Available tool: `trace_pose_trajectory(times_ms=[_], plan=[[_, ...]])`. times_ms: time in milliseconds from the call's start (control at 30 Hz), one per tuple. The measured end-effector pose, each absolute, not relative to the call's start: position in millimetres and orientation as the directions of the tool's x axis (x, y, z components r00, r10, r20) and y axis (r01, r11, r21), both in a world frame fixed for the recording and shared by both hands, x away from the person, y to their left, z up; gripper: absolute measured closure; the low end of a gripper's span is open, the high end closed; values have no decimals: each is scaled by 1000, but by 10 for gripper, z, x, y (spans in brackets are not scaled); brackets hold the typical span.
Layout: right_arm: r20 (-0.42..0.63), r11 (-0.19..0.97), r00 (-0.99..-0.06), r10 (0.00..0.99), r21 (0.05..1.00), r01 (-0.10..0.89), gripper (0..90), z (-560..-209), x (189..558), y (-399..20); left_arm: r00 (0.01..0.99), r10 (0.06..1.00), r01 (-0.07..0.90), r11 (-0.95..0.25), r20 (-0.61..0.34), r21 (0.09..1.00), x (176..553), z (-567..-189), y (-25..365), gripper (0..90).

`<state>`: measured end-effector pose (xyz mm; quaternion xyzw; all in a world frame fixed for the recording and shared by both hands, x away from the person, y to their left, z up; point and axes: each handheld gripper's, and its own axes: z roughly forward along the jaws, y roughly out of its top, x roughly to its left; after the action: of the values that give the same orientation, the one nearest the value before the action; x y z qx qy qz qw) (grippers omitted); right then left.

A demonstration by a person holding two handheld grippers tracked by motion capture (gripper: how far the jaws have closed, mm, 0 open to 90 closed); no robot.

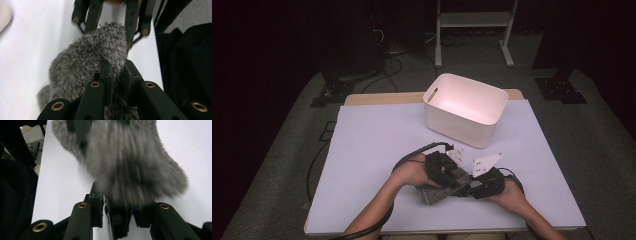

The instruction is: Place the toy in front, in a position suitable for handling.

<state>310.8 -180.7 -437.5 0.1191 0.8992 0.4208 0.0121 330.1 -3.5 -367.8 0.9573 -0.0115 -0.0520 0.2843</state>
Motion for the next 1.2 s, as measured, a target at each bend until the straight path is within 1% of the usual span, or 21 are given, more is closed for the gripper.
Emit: trace_pose_trajectory(times_ms=[100,233,500,733,833,933,1067,1200], plan=[[77,618,-972,223,760,201,641,-4377,3107,-1807,994,-51,7,-841,-92,540,3312,-3676,-33,800],[78,621,-972,223,757,203,641,-4372,3111,-1805,998,-23,8,-861,-55,509,3305,-3647,98,796],[71,626,-973,221,754,197,642,-4370,3110,-1802,996,76,84,-864,-37,496,3318,-3595,623,788],[68,627,-973,221,754,195,641,-4368,3113,-1797,992,123,125,-859,-38,497,3324,-3616,852,780],[69,626,-973,221,755,196,641,-4370,3116,-1798,992,117,125,-850,-48,512,3327,-3631,848,781],[72,623,-972,223,756,199,638,-4373,3118,-1797,993,100,122,-834,-70,538,3338,-3639,767,782],[79,620,-971,226,757,206,637,-4376,3118,-1794,996,54,84,-838,-72,539,3328,-3640,551,782],[77,618,-971,227,759,204,637,-4378,3116,-1793,997,-2,36,-845,-71,533,3315,-3650,248,783]])
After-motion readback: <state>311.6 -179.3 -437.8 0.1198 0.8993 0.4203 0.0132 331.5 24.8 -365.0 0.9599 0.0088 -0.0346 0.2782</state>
